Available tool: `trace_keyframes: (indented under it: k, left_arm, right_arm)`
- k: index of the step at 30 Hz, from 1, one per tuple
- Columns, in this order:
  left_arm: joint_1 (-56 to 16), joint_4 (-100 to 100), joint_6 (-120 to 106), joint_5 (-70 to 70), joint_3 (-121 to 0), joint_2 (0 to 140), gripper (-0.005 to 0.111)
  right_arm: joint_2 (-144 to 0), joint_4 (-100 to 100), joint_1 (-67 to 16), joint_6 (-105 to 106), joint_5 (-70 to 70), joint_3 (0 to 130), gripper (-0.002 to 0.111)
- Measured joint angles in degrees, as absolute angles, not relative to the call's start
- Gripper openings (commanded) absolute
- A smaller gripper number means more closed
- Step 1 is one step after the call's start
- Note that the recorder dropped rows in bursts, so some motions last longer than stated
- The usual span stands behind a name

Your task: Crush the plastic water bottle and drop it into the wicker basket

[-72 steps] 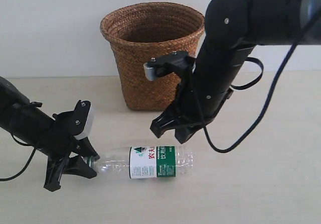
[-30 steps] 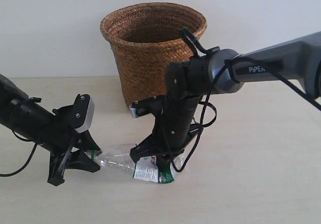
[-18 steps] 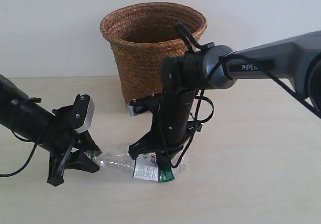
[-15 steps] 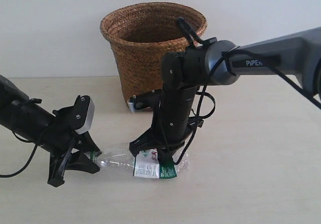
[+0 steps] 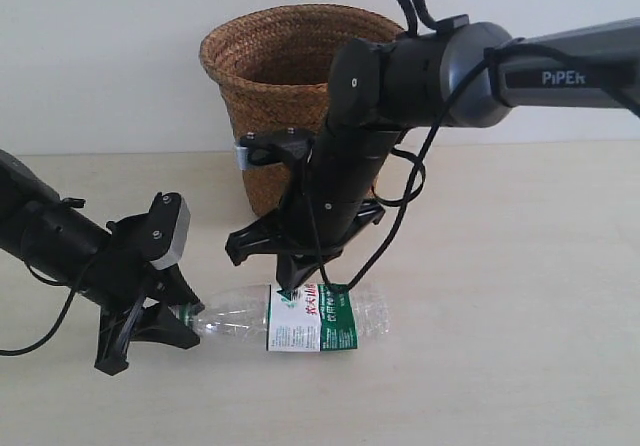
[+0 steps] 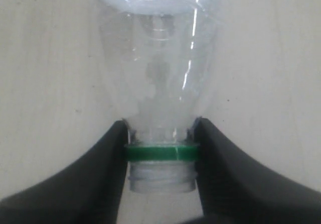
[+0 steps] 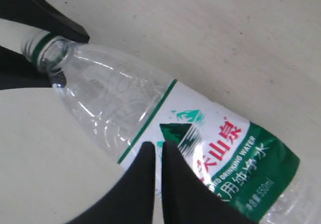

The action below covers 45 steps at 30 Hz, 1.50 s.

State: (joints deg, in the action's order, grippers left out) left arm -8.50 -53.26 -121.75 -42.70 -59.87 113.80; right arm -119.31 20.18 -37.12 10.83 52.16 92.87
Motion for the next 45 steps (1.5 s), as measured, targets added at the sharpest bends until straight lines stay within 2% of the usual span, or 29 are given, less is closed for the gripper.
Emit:
trace_keyframes:
  k: [23,30,36,45]
  left_arm:
    - [-8.5,-51.8,-121.6,-42.0,-59.6,114.4,0.004]
    - [-8.4,-51.8,-121.6,-42.0,-59.6,115.1,0.004]
    - [-8.1,-51.9,-121.7,-42.7,-59.7,115.7,0.004]
    - [-8.1,-52.7,-121.5,-41.9,-59.7,116.1,0.004]
  right_arm:
    - [-131.7,25.7,-37.1,11.9,52.5,95.5,0.0]
    - [-134.8,26.1,-36.5,11.4,59.4,101.1,0.0]
    - [-135.1,25.5,-36.5,10.4,61.2,102.9,0.0]
    - [-128.5,21.6,-37.6,10.6,56.0,100.8,0.0]
